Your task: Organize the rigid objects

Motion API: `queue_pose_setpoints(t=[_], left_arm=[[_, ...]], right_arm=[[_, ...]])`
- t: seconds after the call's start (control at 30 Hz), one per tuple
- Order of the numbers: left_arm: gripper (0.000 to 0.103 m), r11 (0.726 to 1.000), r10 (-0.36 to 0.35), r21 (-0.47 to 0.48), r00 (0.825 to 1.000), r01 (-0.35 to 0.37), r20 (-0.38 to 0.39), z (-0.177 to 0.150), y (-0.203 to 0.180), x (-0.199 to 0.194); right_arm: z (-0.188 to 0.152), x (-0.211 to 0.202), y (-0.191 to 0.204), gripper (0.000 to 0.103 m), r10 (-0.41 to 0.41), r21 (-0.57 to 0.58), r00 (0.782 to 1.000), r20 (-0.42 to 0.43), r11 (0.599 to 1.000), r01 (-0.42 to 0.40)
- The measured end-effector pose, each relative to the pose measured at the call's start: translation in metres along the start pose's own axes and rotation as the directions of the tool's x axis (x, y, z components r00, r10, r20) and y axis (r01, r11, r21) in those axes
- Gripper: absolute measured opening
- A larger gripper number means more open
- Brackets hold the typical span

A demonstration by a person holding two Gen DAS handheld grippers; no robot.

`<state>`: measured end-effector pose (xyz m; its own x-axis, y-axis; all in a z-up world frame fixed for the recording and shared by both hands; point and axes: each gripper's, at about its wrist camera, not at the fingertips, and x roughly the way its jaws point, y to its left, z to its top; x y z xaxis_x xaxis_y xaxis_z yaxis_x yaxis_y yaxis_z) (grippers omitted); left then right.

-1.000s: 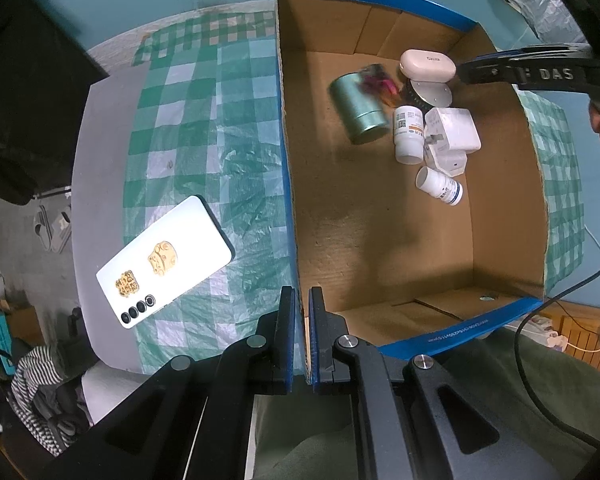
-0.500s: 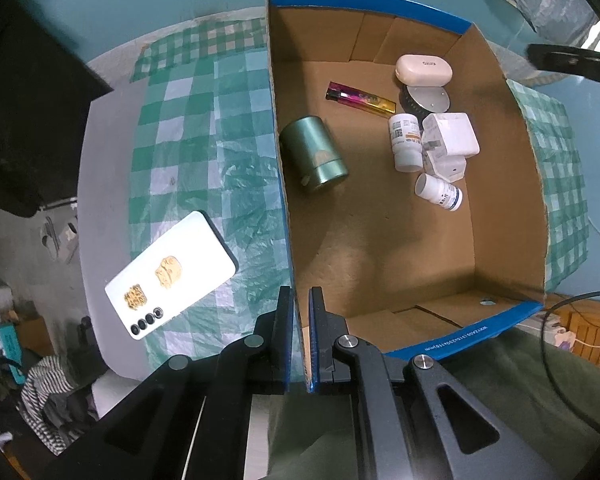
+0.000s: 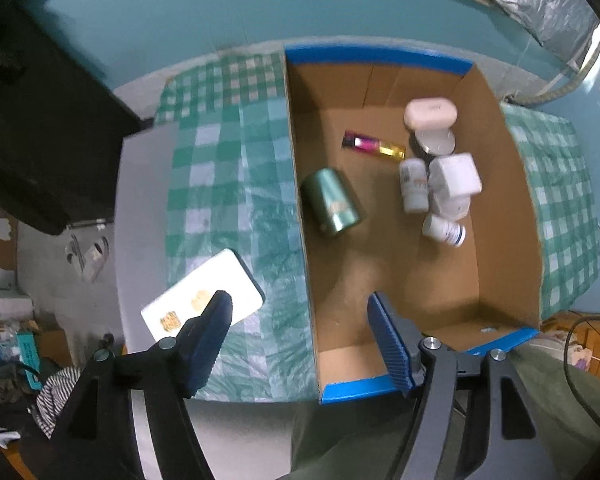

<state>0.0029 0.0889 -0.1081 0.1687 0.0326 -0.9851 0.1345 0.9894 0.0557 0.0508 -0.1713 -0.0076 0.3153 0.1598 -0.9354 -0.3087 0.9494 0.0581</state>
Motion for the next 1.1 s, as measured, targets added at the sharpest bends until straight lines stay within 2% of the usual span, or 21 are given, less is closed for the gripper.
queue_pose_setpoints(t=[0.13,0.23,0.4,0.57,0.63,0.8,1.1], left_arm=[[0.075,1.000,0.019,0.000,0.995,-0.019,0.097,0.008,-0.003,-0.027],[0.078,1.000,0.019,-0.006,0.983,-0.019,0.183,0.015,-0.004,-0.051],[0.084,1.000,0.020,-0.016,0.951,-0.015,0.308,0.027,-0.007,-0.087],[0.090,0.999,0.042,0.001,0.909,-0.047,0.414,0.035,-0.017,-0.116],[0.095,0.999,0.040,0.017,0.902,-0.052,0.429,0.036,-0.022,-0.122],[0.095,0.998,0.034,0.033,0.890,-0.055,0.455,0.037,-0.033,-0.131],[0.096,1.000,0.022,0.003,0.885,-0.027,0.465,0.036,-0.040,-0.132]], right_arm=[[-0.006,-0.017,-0.009,0.066,0.009,0.063,0.998,0.059,0.998,-0.012],[-0.011,-0.030,-0.016,0.066,-0.002,0.101,0.995,0.097,0.995,-0.008],[-0.017,-0.047,-0.028,0.066,-0.029,0.155,0.986,0.163,0.988,0.004],[-0.023,-0.062,-0.041,0.066,-0.038,0.230,0.967,0.253,0.973,-0.022],[-0.023,-0.063,-0.043,0.066,-0.063,0.231,0.963,0.261,0.973,0.001],[-0.023,-0.066,-0.044,0.066,-0.093,0.235,0.958,0.270,0.972,0.028],[-0.023,-0.070,-0.045,0.066,-0.128,0.225,0.952,0.278,0.972,0.066]])
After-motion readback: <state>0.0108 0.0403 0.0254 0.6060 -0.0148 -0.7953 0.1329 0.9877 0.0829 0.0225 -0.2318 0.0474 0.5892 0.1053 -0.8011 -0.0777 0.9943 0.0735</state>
